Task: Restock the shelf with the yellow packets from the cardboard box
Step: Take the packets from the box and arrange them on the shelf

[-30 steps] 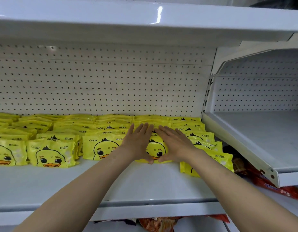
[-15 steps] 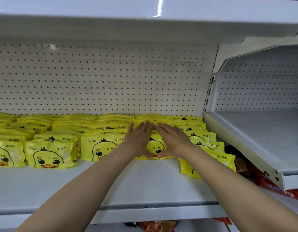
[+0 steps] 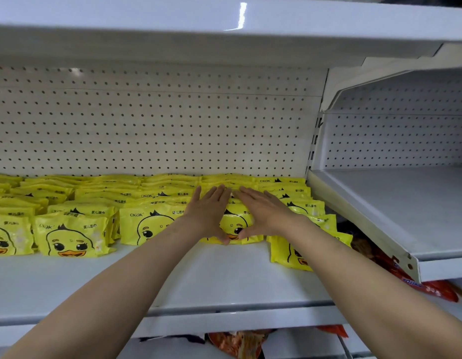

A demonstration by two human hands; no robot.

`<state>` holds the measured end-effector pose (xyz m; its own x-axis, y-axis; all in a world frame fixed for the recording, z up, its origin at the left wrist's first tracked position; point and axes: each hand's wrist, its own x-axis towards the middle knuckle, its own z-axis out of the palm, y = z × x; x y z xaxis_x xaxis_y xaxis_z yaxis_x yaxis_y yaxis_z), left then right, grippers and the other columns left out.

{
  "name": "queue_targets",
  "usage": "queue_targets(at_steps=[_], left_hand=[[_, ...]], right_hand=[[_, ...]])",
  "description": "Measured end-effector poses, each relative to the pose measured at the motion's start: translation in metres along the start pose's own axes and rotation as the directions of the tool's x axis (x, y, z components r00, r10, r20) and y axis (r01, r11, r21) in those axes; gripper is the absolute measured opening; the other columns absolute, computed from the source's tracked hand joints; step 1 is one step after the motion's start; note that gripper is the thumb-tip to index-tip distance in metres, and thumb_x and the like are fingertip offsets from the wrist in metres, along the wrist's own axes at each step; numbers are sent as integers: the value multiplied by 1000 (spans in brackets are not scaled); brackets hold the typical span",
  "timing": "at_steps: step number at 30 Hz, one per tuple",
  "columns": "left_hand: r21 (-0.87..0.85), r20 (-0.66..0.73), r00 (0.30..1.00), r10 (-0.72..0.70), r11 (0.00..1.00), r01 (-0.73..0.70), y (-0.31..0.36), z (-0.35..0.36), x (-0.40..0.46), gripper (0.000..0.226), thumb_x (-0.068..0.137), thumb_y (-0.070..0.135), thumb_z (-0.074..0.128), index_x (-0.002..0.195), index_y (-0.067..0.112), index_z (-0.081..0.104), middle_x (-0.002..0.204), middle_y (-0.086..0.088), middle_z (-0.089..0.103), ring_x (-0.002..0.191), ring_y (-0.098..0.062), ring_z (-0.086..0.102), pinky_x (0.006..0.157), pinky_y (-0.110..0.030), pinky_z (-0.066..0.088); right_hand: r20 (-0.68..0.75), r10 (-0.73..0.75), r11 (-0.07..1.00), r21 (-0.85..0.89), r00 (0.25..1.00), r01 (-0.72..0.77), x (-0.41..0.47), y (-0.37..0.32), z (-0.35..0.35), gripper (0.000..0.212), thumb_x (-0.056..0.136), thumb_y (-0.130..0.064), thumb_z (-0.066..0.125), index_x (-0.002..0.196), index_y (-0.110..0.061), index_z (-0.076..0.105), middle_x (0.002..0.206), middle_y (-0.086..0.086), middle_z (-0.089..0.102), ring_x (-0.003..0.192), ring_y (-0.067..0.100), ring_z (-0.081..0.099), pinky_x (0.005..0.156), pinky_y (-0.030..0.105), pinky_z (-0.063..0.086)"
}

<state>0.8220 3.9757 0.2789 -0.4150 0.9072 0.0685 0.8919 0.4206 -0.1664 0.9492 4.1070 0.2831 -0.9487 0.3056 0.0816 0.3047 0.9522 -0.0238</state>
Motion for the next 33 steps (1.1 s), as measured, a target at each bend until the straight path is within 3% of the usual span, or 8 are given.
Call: queue_targets(at_steps=[6, 10, 15, 21, 28, 30, 33], left_hand=[[-33, 24, 999, -38, 999, 39, 15, -16, -6, 144, 59, 75, 72, 153, 11, -17, 163, -7, -14, 150, -21, -14, 120, -53, -4], [-131, -82, 982, 170, 975, -179, 71, -34, -2, 131, 67, 77, 64, 155, 13, -10, 164, -4, -7, 150, -16, -11, 121, -50, -5], [-162, 34, 953, 301, 943, -292, 127, -40, 4, 128, 69, 72, 67, 155, 15, -8, 164, -2, -8, 149, -15, -13, 120, -49, -7], [-77, 108, 955, 277, 960, -270, 143, -33, 6, 127, 70, 67, 71, 155, 13, -7, 164, -3, -8, 150, -17, -13, 120, -50, -6], [-65, 2, 981, 194, 979, -193, 146, -18, 6, 119, 75, 68, 66, 156, 11, -2, 164, -4, -2, 150, -19, -9, 121, -49, -4], [-37, -63, 987, 149, 988, -151, 147, -14, 9, 113, 76, 68, 64, 155, 11, 7, 164, -5, 4, 151, -20, -7, 121, -50, -2], [41, -147, 985, 84, 996, -79, 151, -12, 13, 103, 75, 68, 64, 150, 10, 22, 162, -8, 12, 151, -24, -3, 120, -52, -2]], right_hand=[[-15, 91, 996, 22, 996, -91, -43, 39, -42, 115, 73, -63, 76, 158, -31, 7, 166, -7, 0, 152, 15, 6, 124, 38, 12], [25, 163, 987, 13, 986, -163, -70, 71, -46, 114, 69, -65, 76, 158, -31, 12, 166, -5, 4, 152, 15, 10, 123, 37, 17], [134, 201, 979, -9, 970, -202, -102, 92, -38, 117, 66, -67, 77, 157, -31, 13, 166, -2, 5, 152, 14, 8, 122, 38, 18], [256, 212, 973, -141, 943, -180, -121, 91, -35, 118, 66, -59, 82, 157, -24, 16, 165, 2, 16, 151, 20, 17, 120, 37, 24], [106, 179, 952, -269, 978, -145, -117, 88, -28, 96, 70, -51, 81, 149, -23, 35, 153, 0, 39, 140, 21, 38, 109, 36, 38], [5, 149, 939, -314, 989, -140, -111, 87, -25, 78, 69, -48, 81, 134, -20, 49, 137, -1, 52, 130, 21, 47, 101, 35, 43], [-122, 112, 933, -330, 986, -147, -105, 86, -19, 66, 71, -40, 79, 124, -15, 49, 126, 1, 55, 123, 21, 50, 96, 34, 40]])
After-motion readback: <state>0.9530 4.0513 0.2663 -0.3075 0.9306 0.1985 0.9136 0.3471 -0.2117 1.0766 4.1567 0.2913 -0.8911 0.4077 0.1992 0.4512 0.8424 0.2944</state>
